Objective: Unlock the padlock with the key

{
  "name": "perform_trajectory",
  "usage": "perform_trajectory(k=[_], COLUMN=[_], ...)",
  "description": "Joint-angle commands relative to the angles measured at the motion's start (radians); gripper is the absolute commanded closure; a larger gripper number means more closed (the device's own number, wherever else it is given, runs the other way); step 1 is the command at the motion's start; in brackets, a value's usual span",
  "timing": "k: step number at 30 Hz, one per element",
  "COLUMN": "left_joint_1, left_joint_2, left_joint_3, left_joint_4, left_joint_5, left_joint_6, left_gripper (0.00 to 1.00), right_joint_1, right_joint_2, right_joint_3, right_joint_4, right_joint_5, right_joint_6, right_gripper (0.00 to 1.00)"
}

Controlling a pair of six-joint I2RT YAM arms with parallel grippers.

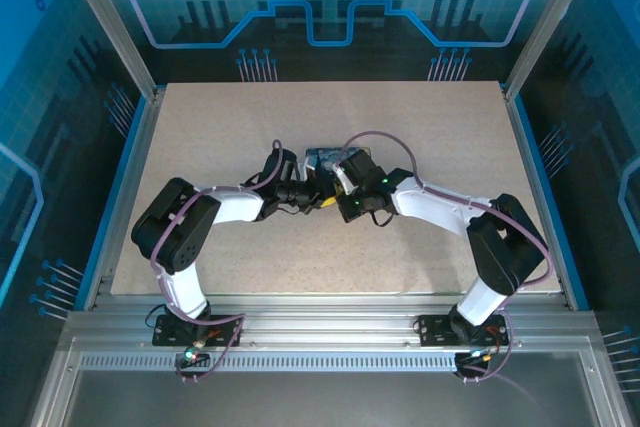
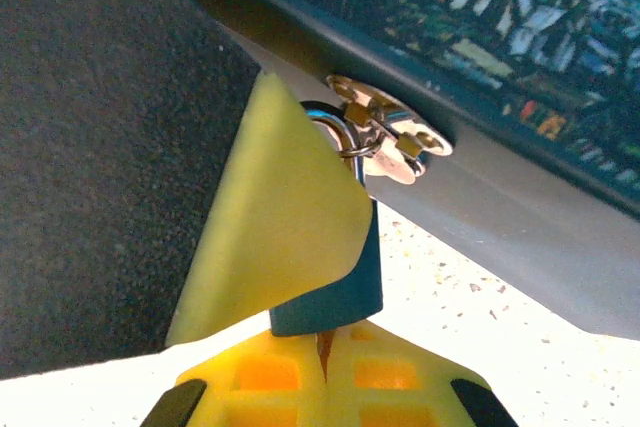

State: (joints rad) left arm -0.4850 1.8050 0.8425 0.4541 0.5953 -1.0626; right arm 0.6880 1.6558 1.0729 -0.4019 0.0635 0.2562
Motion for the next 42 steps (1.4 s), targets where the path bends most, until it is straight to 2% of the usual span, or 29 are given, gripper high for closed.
perform_trajectory(k=[1,7,14,20,23,28,30,32,37,42], left_joint_1=[0.0,0.0,0.0,0.006,0.012,0.016,0.02,0.024,0.037,0.076], left_joint_2=[-0.023,-0.015,-0.036,-0.097,-0.139,-0.211,-0.234,-0.258,-0.309,-0.332], left_joint_3=[-0.038,-0.097,-0.126,-0.141,-0.153,-0.182,-0.195,-0.206,-0.222,-0.24], left_joint_4=[0.042,0.069,0.068,0.011,-0.022,-0.085,-0.103,-0.12,-0.186,-0.189], left_joint_5=[0.008,-0.055,-0.094,-0.135,-0.16,-0.194,-0.199,-0.201,-0.228,-0.236], left_joint_6=[0.012,-0.011,-0.008,0.034,0.059,0.112,0.126,0.142,0.185,0.188], left_gripper=[0.83,0.69,0.69,0.64,0.57,0.41,0.31,0.01,0.01,0.01], right_joint_1=[-0.014,-0.016,-0.024,-0.04,-0.039,-0.039,-0.035,-0.029,-0.03,-0.008], right_joint_2=[0.047,0.094,0.082,0.074,0.084,0.103,0.098,0.091,0.09,0.139], right_joint_3=[-0.024,-0.052,-0.075,-0.07,-0.058,-0.038,-0.036,-0.035,-0.009,0.094], right_joint_4=[0.044,0.084,0.098,0.076,0.054,0.019,0.014,0.007,-0.017,-0.123], right_joint_5=[-0.034,-0.073,-0.088,-0.087,-0.096,-0.064,-0.052,-0.025,-0.026,-0.029], right_joint_6=[-0.015,-0.035,-0.05,-0.086,-0.116,-0.163,-0.185,-0.213,-0.267,-0.346], right_gripper=[1.0,1.0,1.0,1.0,1.0,1.0,1.0,1.0,1.0,1.0])
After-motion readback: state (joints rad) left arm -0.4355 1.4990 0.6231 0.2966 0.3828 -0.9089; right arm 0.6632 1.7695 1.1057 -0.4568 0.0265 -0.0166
